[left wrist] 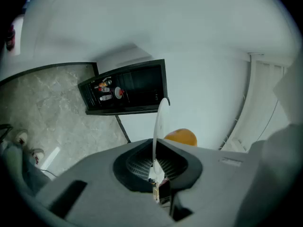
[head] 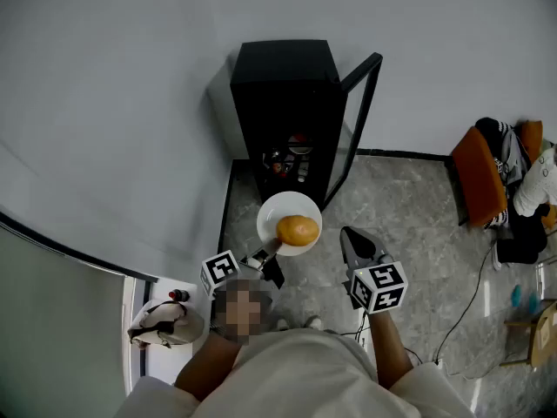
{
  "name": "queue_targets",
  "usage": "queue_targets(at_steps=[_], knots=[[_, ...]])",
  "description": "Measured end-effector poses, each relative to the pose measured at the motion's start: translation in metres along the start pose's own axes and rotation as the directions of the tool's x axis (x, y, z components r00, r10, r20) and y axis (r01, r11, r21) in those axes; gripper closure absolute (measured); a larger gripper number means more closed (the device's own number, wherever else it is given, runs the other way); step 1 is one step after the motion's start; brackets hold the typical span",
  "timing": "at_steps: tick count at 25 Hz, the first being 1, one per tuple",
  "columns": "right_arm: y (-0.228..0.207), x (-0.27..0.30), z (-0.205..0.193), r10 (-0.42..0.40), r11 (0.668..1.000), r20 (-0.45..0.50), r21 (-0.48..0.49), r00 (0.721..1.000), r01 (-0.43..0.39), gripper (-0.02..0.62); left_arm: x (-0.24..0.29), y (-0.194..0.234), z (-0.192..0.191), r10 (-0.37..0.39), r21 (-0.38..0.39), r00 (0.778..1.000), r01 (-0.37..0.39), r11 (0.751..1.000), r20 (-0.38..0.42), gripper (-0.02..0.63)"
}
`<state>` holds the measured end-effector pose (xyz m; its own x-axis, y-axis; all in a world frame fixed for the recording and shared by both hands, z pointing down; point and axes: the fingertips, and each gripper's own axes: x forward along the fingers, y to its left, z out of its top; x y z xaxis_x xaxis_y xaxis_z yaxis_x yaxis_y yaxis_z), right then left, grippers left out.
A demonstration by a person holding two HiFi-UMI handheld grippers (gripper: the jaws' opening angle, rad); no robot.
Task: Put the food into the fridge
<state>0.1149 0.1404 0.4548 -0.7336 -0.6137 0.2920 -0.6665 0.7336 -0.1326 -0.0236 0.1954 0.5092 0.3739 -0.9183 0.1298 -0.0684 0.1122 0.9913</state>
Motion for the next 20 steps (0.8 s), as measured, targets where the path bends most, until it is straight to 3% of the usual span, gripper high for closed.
queue_targets(at_steps=[7,20], knots=[[-0.002,-0.002,0.006,0.022,0.999,0.029,0.026,0.999,-0.023,0.589,0.002,-0.003,-0.006,-0.001,-0.011,1.0,0.001,1.0,0.003,0.601],[-0.007,-0.008,-0.012,0.053,0.998,-0.007,0.018,0.999,-0.053,0.588,0.002,0.02,-0.026,0.041,-0.053,0.999,-0.04,0.998,0.027,0.601]])
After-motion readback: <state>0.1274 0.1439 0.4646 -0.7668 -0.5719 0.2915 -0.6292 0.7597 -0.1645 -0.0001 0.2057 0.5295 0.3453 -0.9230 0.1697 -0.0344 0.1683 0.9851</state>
